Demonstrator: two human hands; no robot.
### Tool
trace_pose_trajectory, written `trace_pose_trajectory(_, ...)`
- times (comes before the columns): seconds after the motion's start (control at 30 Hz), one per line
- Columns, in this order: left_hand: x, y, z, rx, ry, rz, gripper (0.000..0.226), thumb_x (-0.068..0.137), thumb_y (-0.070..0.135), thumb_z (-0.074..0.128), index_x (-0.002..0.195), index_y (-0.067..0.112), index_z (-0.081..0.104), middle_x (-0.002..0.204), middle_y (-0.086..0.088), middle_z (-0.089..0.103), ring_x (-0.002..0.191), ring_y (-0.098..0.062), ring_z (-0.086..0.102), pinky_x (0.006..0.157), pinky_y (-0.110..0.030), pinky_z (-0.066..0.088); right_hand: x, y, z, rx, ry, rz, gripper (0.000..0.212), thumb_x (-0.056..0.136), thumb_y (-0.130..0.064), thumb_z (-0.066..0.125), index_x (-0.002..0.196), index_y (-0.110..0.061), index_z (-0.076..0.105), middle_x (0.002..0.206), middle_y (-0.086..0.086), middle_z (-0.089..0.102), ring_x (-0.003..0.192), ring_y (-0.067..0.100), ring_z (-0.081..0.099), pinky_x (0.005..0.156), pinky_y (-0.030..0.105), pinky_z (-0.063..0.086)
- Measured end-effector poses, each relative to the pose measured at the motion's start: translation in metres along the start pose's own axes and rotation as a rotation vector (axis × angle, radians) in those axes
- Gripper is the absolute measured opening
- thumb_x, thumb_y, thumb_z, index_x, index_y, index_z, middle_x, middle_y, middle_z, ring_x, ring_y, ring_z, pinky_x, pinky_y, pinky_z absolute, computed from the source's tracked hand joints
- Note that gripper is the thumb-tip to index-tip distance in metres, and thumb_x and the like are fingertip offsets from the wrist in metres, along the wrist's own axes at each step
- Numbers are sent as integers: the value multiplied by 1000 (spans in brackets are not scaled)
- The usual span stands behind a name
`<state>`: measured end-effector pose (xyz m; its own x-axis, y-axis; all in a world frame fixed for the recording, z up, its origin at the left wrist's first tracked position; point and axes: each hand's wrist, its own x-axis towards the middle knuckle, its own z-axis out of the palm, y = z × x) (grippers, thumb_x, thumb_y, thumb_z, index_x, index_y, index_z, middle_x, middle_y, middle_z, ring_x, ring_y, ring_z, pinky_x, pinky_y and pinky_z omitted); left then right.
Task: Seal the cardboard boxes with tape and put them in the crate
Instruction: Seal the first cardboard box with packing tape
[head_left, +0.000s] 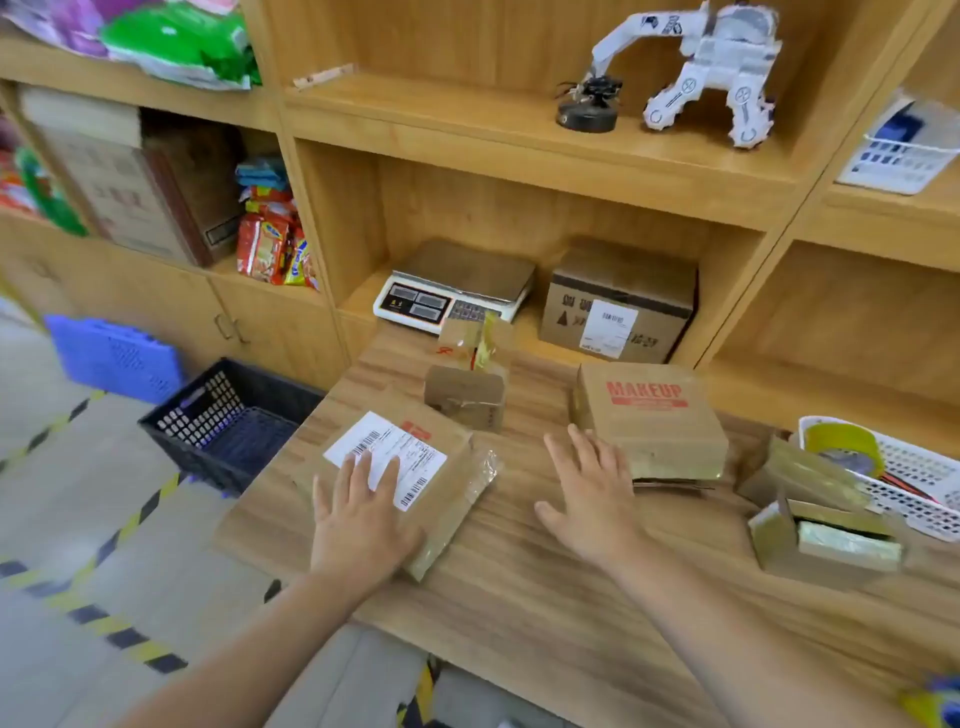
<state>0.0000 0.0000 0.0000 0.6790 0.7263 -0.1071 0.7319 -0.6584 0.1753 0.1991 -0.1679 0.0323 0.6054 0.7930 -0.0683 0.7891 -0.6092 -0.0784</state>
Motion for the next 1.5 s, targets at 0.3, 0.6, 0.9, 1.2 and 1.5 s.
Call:
trace_pose_trajectory(0.3,-14,-15,40,79,-115,7,104,81,60,54,146,32,-21,157,-1,-22,132,-16,-39,113,-50,-12,32,-12,44,192,-208,-77,78,88,-46,51,152,-25,10,160,0,4,144,24,8,116,36,7)
trace_pose_trajectory(0.6,-11,-9,42,-73,-33,-49,79,90,51,52,148,37,0,159,4,-8,138,-12,-26,118,-41,-7,46,-25,77,444,-334,-76,81,88,-28,56,151,-14,8,159,2,11,143,21,16,114,29,13)
trace_pose_trajectory(0.9,-13,9,35,59,11,-14,69,89,56,50,148,40,19,159,-1,12,147,-24,4,115,-48,-9,43,-44,64,1214,-200,204,77,95,-31,54,151,-19,3,146,13,39,122,6,44,84,3,35)
trace_pose_trajectory(1.2,-25,42,46,11,30,-38,74,76,50,63,143,34,38,149,-10,37,140,-31,28,115,-48,9,46,-49,55,1363,-213,511,10,85,-4,60,89,-13,60,85,9,66,73,18,60,66,28,46)
trace_pose_trajectory(1.5,-34,44,40,-80,-19,88,66,77,32,49,141,43,34,143,12,34,127,-17,26,109,-31,4,28,-23,31,1328,-158,485,16,87,3,57,87,-12,61,90,8,70,73,11,64,58,14,50)
